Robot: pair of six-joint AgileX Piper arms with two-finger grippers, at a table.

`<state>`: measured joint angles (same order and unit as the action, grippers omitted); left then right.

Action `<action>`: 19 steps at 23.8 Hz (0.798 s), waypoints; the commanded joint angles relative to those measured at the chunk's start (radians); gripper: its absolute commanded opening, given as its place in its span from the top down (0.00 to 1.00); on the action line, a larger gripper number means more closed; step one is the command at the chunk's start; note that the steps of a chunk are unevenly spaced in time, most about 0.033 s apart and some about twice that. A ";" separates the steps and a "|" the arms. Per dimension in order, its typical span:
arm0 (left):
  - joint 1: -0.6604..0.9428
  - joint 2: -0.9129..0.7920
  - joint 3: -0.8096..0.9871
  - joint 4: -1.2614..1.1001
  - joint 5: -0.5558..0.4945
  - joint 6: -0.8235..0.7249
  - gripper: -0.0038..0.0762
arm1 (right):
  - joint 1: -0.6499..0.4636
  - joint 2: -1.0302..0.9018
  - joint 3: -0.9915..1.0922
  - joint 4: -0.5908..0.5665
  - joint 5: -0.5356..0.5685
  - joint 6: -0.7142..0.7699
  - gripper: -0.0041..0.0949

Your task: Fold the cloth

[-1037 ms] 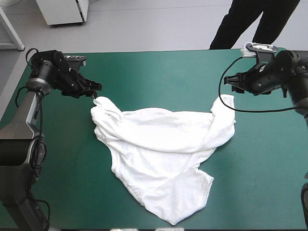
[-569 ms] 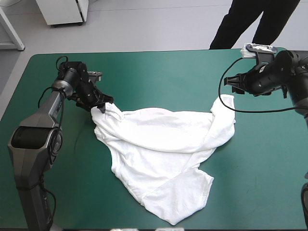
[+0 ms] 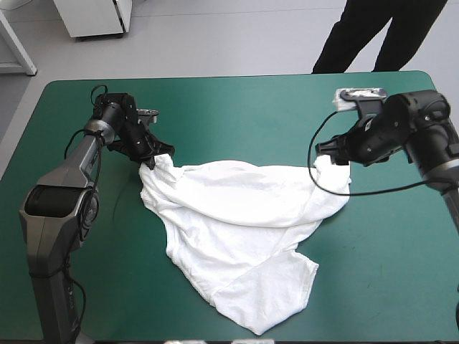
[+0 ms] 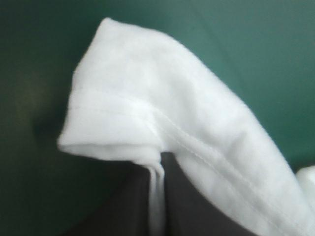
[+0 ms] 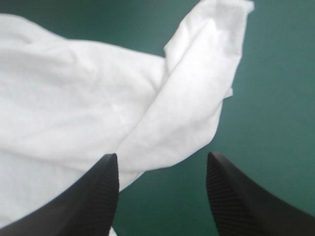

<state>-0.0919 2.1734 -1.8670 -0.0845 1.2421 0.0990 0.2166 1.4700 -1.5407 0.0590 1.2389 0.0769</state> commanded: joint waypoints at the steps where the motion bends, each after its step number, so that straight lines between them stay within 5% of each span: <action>1: -0.003 -0.017 -0.003 0.008 -0.022 0.002 0.96 | 0.182 -0.121 0.078 -0.117 0.009 0.076 0.45; 14: -0.003 -0.017 -0.003 -0.073 -0.022 0.025 0.96 | 0.598 -0.260 0.553 -0.210 -0.056 0.393 0.45; 19: -0.003 -0.017 -0.003 -0.073 -0.022 0.025 0.96 | 0.611 -0.260 0.657 -0.226 -0.159 0.446 0.45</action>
<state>-0.0874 2.1742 -1.8670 -0.1148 1.2440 0.1238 0.8234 1.2363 -0.9055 -0.1340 1.1522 0.4999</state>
